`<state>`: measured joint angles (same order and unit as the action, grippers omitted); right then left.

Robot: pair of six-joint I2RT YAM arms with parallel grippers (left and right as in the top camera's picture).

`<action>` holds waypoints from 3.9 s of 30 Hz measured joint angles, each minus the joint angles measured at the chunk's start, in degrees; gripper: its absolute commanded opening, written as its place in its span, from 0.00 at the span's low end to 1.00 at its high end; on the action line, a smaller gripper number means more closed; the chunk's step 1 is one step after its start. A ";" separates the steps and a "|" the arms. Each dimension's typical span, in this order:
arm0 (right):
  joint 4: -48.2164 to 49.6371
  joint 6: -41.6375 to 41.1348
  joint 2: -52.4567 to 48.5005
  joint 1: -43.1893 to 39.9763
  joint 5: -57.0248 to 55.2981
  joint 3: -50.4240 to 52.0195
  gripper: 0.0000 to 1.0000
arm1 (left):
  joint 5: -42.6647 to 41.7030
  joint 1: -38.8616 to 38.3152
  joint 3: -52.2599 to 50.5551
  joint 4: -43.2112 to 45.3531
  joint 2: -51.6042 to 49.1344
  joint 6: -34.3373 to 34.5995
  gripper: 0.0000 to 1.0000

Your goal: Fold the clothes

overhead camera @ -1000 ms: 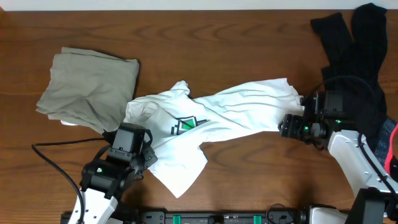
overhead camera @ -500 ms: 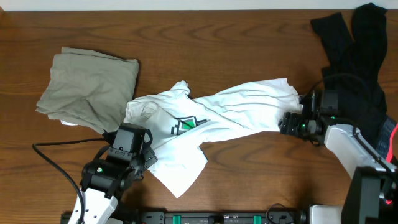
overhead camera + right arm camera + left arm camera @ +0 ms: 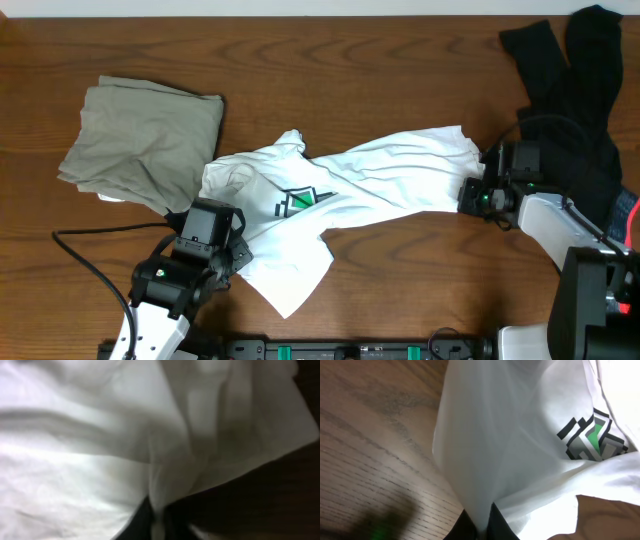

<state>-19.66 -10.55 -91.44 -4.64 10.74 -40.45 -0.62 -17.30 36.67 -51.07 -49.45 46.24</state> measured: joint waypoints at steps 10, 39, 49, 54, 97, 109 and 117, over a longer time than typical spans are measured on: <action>-1.07 -0.70 0.15 0.02 0.15 -0.07 0.01 | 0.00 0.00 0.00 0.02 0.00 0.00 0.06; -48.35 2.16 29.29 -7.91 -9.49 -47.82 0.01 | -4.98 0.00 33.70 -4.31 0.52 -17.79 0.06; -46.21 2.36 19.54 -8.11 -8.61 -48.00 0.01 | -4.61 0.00 33.90 -6.73 0.48 -17.81 0.06; -32.70 2.56 5.62 -8.09 -7.58 -48.00 0.11 | -3.15 0.00 33.99 -6.95 -0.90 -17.84 0.06; -21.44 5.79 -12.79 3.96 -2.58 -18.75 0.01 | -1.95 0.00 33.99 -6.75 -18.93 -19.54 0.06; -37.86 6.40 1.70 7.26 1.84 -19.50 0.01 | -1.97 0.00 33.99 -6.73 -18.93 -19.56 0.06; -24.96 5.40 19.02 7.30 0.72 -23.52 0.08 | -1.95 0.00 33.99 -6.71 -18.93 -19.56 0.06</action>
<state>-44.62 -5.15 -72.42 2.66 11.46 -63.96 -2.57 -17.30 70.65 -57.78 -68.38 26.68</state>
